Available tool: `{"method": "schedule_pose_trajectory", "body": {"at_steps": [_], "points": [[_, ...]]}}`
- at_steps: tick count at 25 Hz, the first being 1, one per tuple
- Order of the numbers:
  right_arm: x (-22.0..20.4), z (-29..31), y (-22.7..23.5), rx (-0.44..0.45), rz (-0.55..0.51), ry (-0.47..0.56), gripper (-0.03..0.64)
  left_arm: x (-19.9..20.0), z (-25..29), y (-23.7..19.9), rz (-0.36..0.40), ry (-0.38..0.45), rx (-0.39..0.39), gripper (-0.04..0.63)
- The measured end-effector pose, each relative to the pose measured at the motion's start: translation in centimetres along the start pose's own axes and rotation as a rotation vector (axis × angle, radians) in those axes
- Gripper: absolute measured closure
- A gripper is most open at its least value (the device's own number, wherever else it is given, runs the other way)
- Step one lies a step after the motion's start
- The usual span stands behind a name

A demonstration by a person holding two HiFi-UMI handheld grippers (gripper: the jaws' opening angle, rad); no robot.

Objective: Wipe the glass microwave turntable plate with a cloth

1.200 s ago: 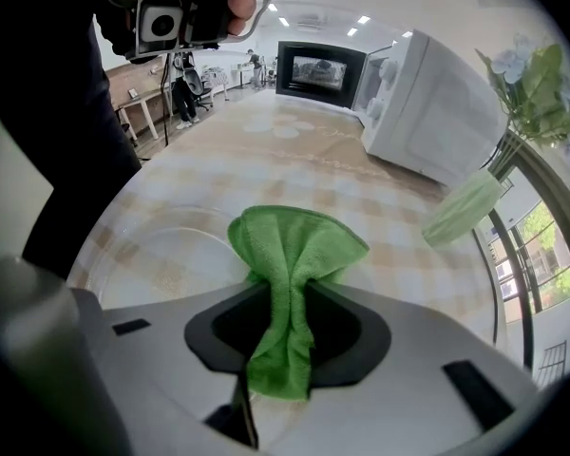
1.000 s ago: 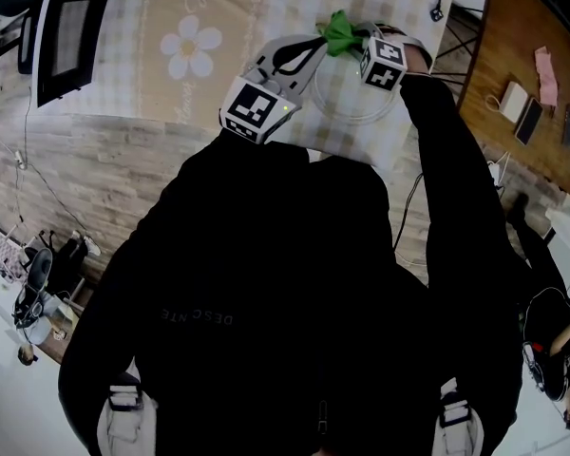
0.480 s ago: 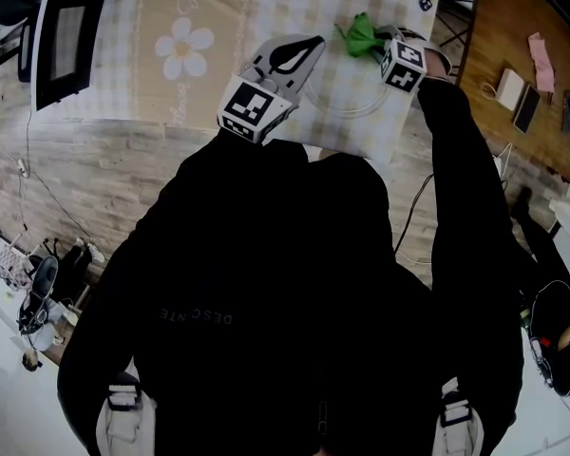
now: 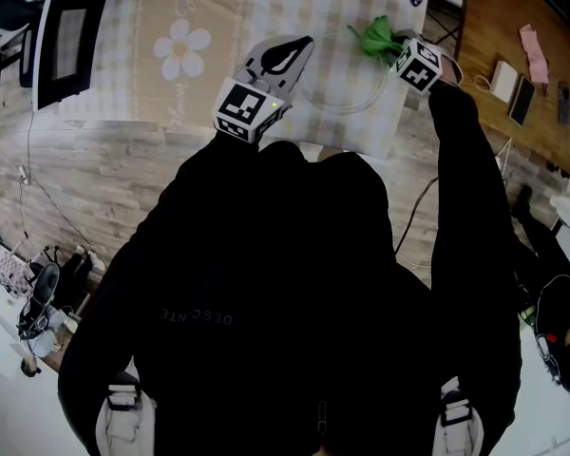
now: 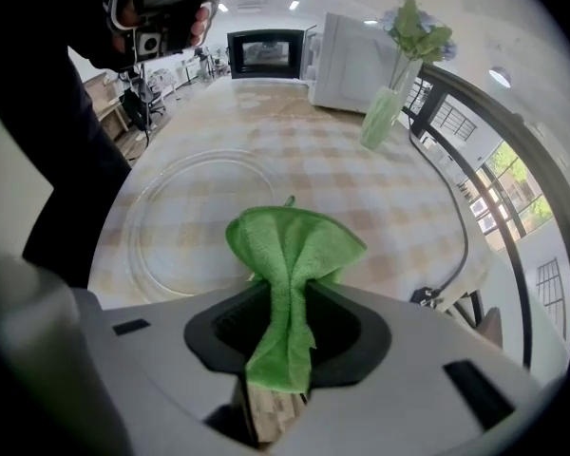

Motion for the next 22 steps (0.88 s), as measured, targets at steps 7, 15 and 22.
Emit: {"method": "schedule_pose_trajectory", "body": {"at_steps": [7,15,22], "points": [[3.1,-2.5,-0.9,-0.039,-0.018,0.076,0.488,0.4,-1.4,-0.7,0.008,0.016,0.033,0.574],[10.9,-2.0,-3.6,-0.016,-0.058,0.176,0.488,1.4,-2.5,-1.8,0.023,0.043,0.059,0.574],[16.1,1.3,-6.3,0.029,-0.163,0.155,0.486,0.7,-3.4,-3.3,0.013,0.032,0.091,0.574]]}}
Point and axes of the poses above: the fingertips, and each gripper's own axes: z forward along the fingers, y to its right, x out of its top, the point moved 1 cm from there along -z, backward along the fingers, and after that the axes turned 10 degrees about x, right-handed, at the moved point
